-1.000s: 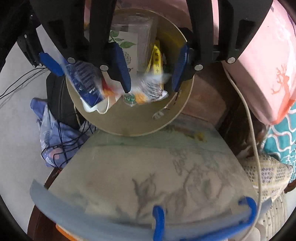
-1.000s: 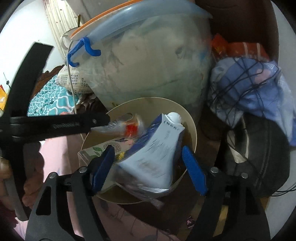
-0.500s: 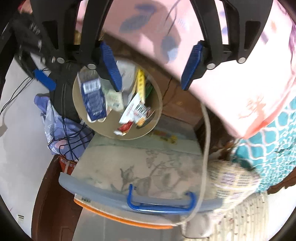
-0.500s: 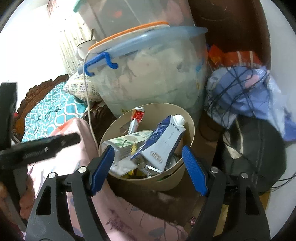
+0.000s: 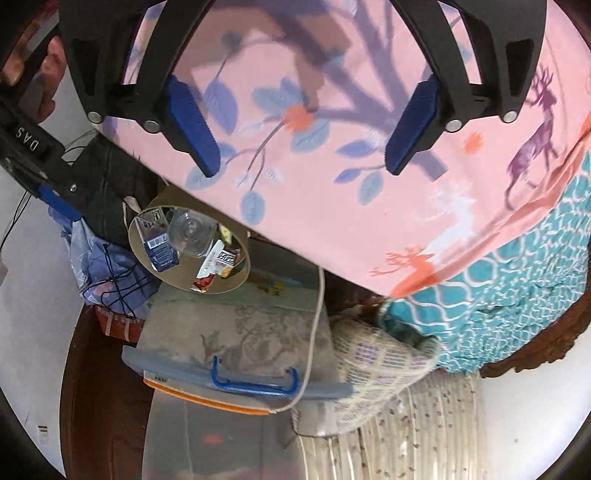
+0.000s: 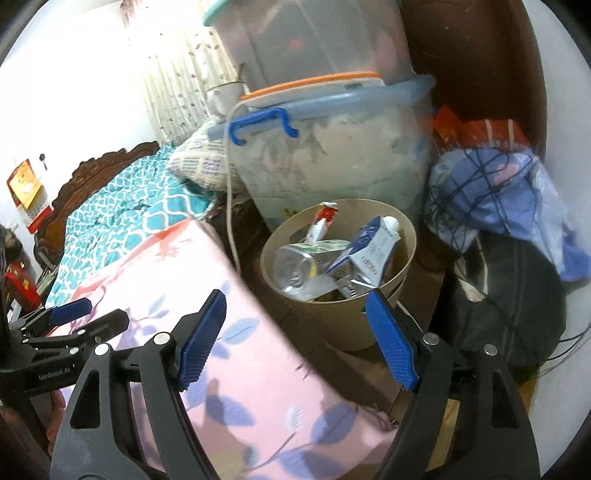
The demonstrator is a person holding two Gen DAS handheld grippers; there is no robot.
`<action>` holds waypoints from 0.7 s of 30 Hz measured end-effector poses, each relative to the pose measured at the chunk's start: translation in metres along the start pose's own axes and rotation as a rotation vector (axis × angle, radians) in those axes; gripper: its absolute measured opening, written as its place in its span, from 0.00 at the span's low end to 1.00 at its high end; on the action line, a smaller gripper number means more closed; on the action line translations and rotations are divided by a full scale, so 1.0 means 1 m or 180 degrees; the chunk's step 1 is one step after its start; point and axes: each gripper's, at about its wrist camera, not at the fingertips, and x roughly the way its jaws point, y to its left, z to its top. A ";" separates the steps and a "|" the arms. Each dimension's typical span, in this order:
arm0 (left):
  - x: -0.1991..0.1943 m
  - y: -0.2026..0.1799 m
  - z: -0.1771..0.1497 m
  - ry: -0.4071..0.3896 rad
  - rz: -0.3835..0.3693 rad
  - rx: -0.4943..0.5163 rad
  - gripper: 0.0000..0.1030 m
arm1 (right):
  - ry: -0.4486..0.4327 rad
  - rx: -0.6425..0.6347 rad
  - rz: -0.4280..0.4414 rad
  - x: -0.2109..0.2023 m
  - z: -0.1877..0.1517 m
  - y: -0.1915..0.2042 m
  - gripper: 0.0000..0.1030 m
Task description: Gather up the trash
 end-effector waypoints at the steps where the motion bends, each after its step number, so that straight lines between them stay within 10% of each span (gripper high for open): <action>1: -0.005 0.003 -0.003 -0.0019 0.0035 -0.0012 0.91 | -0.0009 -0.0032 0.0016 -0.006 -0.002 0.006 0.78; 21: -0.097 0.050 -0.056 -0.0286 0.0657 -0.0196 0.92 | -0.0022 0.0341 0.0565 -0.081 -0.046 0.062 0.96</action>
